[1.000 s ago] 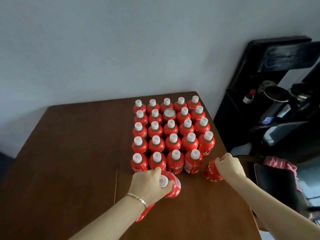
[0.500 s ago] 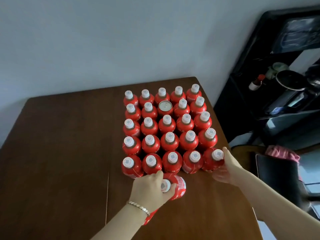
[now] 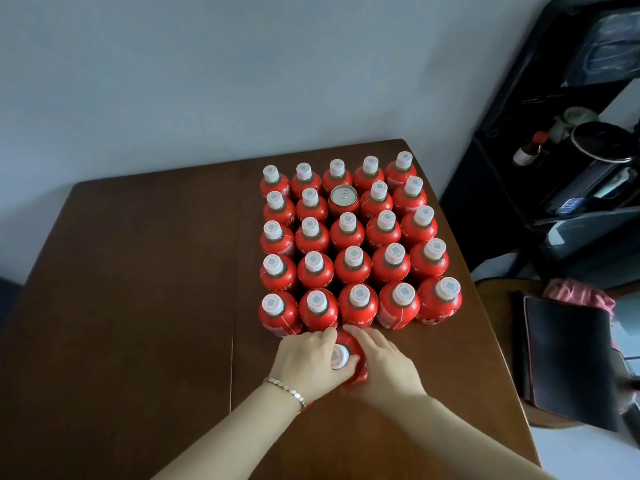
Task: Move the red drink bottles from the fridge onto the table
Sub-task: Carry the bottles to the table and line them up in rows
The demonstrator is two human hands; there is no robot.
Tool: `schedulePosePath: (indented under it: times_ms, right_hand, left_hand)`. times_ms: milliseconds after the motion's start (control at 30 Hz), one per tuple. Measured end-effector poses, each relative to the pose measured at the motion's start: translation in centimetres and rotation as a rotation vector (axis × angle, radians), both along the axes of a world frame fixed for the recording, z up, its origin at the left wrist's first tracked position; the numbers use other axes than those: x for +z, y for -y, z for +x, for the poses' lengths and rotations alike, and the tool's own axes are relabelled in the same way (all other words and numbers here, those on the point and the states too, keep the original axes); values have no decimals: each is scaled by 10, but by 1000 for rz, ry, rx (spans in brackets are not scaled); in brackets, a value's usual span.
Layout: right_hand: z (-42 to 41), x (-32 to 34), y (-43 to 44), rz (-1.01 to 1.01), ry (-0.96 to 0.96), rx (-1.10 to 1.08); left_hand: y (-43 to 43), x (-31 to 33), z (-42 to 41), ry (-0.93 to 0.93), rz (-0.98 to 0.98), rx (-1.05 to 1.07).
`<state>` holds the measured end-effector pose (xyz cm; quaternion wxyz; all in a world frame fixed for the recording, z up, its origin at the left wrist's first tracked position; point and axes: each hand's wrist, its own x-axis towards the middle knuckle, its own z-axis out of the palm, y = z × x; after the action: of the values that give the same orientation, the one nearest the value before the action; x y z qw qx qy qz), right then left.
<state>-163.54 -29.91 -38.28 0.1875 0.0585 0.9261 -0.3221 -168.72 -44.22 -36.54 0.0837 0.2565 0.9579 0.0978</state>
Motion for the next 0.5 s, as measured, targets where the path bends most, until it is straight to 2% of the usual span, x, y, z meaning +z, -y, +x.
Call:
schedulePosePath:
  times_ms: [67, 133, 233, 400, 500]
  right_hand:
    - [0, -9, 17, -28, -48, -80]
    - [0, -18, 30, -94, -12, -186]
    - [0, -29, 47, -212, 8, -341]
    - [1, -42, 69, -282, -32, -447]
    - [1, -45, 76, -304, -31, -498]
  left_hand:
    - [8, -1, 2, 4, 13, -11]
    - [18, 0, 2, 19, 46, 15]
    - [40, -5, 1, 81, 127, 165]
    - [70, -24, 6, 188, 209, 356]
    - [79, -29, 5, 247, 241, 553]
